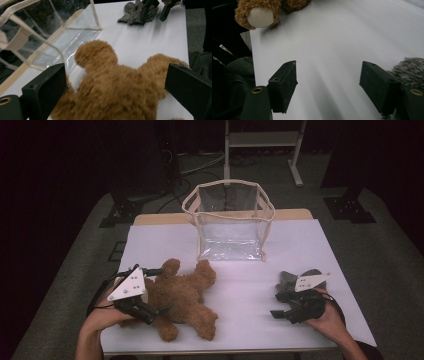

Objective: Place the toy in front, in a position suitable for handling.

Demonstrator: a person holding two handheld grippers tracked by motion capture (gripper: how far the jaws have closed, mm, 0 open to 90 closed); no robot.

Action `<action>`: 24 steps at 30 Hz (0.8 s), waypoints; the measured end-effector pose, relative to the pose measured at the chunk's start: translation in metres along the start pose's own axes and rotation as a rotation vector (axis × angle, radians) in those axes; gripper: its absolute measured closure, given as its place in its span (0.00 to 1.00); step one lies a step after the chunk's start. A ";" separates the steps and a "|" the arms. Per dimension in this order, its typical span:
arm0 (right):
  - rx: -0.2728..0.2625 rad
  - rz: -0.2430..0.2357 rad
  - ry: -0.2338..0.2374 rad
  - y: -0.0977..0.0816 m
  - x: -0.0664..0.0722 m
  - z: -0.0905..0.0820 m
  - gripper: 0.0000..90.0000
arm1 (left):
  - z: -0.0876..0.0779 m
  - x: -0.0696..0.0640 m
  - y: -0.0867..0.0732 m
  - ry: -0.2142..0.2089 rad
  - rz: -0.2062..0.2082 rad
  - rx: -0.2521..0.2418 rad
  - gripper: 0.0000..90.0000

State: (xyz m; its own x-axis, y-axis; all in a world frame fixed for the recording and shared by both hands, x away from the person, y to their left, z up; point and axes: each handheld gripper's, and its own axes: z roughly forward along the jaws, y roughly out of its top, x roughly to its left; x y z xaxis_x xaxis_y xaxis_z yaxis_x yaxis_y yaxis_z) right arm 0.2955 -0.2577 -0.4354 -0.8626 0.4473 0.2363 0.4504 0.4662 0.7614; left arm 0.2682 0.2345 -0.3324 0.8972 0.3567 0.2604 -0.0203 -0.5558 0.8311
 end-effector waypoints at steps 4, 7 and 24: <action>0.000 -0.001 0.000 0.000 0.001 0.001 0.32 | -0.013 0.003 -0.014 0.016 -0.014 0.018 0.04; 0.004 -0.002 0.001 0.001 0.001 0.001 0.32 | -0.017 0.005 -0.022 0.024 -0.027 0.023 0.05; 0.035 -0.034 0.025 0.010 0.008 0.015 0.32 | -0.029 0.017 -0.073 0.056 -0.117 0.104 0.06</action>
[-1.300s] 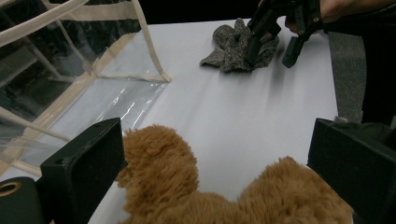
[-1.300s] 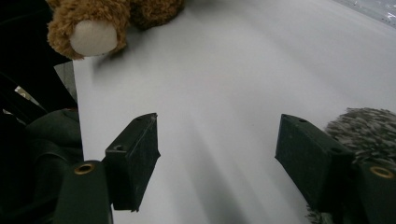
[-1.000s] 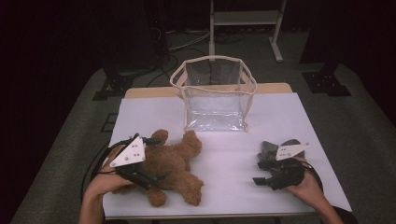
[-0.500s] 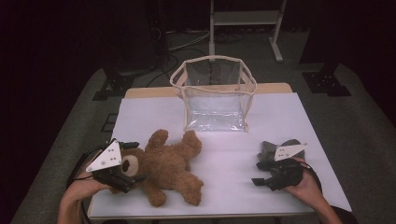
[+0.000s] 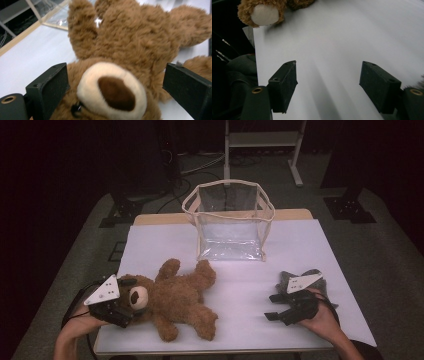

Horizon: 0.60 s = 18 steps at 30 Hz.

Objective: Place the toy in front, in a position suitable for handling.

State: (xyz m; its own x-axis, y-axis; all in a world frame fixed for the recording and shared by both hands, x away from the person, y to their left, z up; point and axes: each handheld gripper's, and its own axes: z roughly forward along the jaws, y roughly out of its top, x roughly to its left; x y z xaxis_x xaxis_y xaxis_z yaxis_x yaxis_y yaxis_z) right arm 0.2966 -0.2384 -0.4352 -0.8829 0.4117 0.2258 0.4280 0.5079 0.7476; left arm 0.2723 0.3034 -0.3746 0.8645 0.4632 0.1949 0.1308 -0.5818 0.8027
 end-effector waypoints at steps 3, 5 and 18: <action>0.005 -0.017 0.020 0.008 0.004 0.005 0.32 | 0.001 0.002 -0.004 0.002 -0.006 0.011 0.06; 0.011 -0.037 0.038 0.015 0.007 0.009 0.32 | 0.001 0.004 -0.007 -0.002 -0.020 0.018 0.06; -0.023 -0.160 0.240 0.089 0.040 0.046 0.32 | 0.017 0.007 -0.012 0.037 -0.047 0.052 0.02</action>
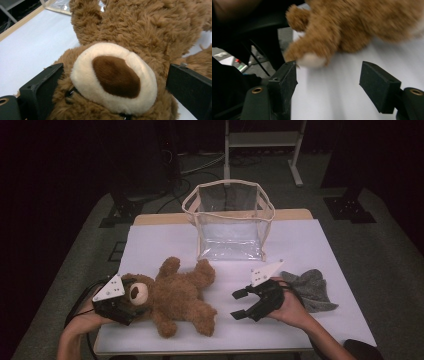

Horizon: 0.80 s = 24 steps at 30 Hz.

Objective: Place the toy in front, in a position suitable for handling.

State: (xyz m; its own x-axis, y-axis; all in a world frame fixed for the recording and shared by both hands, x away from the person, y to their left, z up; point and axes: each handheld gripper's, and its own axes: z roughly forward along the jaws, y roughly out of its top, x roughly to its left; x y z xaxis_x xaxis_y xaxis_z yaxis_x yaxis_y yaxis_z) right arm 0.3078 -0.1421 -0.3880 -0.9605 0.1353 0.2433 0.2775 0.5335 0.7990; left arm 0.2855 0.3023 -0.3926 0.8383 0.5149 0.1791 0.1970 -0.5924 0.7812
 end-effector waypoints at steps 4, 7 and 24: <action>0.007 -0.023 0.050 0.019 0.003 0.020 0.32 | 0.003 0.001 0.000 0.011 -0.008 0.003 0.03; 0.028 -0.027 0.060 0.028 0.002 0.036 0.31 | 0.000 0.004 -0.001 0.035 -0.010 -0.004 0.15; 0.186 0.046 0.075 0.034 -0.004 0.105 0.61 | -0.003 -0.002 -0.003 0.073 0.037 -0.019 0.32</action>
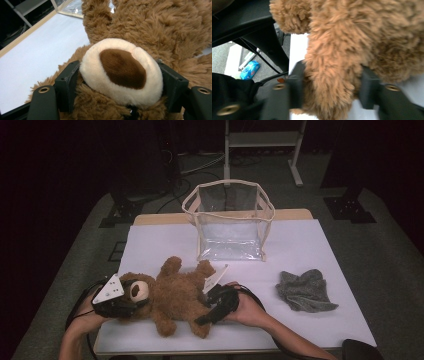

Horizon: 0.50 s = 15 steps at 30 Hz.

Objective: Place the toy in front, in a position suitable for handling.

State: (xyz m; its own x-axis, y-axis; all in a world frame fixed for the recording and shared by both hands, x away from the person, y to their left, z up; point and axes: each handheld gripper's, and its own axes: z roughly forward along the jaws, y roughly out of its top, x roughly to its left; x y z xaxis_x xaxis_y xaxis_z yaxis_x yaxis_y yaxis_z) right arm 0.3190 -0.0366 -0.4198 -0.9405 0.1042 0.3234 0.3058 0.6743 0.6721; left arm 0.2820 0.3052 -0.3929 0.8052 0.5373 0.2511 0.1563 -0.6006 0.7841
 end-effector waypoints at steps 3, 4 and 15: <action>0.002 -0.013 0.003 0.002 0.001 -0.007 0.71 | -0.003 -0.001 0.002 0.008 0.017 -0.003 0.34; -0.005 -0.018 0.001 0.003 0.002 -0.009 0.72 | -0.003 -0.002 0.003 0.013 0.018 -0.009 0.34; -0.021 -0.067 -0.036 0.012 0.012 -0.039 0.75 | -0.018 -0.003 0.030 -0.008 0.052 -0.092 0.35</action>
State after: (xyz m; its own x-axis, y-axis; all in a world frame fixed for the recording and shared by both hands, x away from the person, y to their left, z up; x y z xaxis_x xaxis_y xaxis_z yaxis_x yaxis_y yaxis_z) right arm 0.3173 -0.0562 -0.3818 -0.9634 0.0858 0.2538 0.2450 0.6652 0.7053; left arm 0.2742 0.2957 -0.3599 0.8155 0.5016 0.2888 0.0610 -0.5707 0.8189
